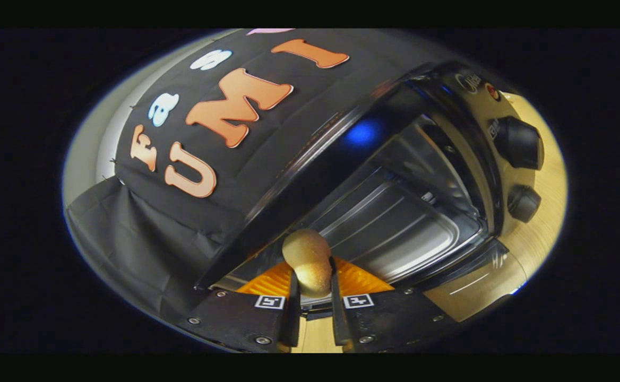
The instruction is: Open the toaster oven, put the food inside, and close the toaster oven door.
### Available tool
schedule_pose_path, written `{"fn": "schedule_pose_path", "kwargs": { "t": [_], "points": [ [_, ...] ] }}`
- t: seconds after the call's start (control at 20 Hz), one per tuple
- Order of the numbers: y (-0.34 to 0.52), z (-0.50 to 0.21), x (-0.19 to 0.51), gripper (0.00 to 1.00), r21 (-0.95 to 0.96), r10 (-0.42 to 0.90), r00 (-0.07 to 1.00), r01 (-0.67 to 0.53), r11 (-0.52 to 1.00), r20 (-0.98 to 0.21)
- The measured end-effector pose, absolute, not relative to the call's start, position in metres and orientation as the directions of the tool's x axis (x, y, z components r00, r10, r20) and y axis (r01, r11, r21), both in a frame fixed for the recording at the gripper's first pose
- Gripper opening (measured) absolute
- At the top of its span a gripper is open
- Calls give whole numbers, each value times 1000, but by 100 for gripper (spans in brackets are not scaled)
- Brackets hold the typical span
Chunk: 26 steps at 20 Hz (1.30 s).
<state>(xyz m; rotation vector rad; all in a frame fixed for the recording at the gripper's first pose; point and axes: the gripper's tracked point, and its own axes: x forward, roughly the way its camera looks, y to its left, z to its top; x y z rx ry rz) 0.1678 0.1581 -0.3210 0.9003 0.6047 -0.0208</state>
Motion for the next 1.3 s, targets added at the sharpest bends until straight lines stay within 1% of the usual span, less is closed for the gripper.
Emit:
{"fn": "schedule_pose_path", "kwargs": {
  "t": [0.05, 0.2, 0.25, 0.3, 0.35, 0.5, 0.7, 0.9, 1.15, 1.3],
  "points": [
    [157, -322, 169, 27, 716, 219, 836, 261, 648, -503],
    [152, -321, 160, 42, 645, 168, 825, 278, 712, -540],
    [147, -318, 161, 52, 616, 142, 832, 270, 740, -536],
    [144, -315, 158, 56, 585, 121, 836, 264, 767, -535],
    [141, -312, 158, 64, 563, 108, 842, 252, 787, -528],
    [141, -305, 151, 70, 516, 110, 843, 213, 830, -526],
    [142, -293, 127, 74, 447, 128, 836, 150, 882, -534],
    [143, -276, 91, 78, 359, 157, 828, 56, 932, -538],
    [158, -269, 28, 83, 239, 217, 773, -87, 967, -596],
    [167, -279, -8, 85, 229, 248, 723, -126, 965, -645]
  ]
}}
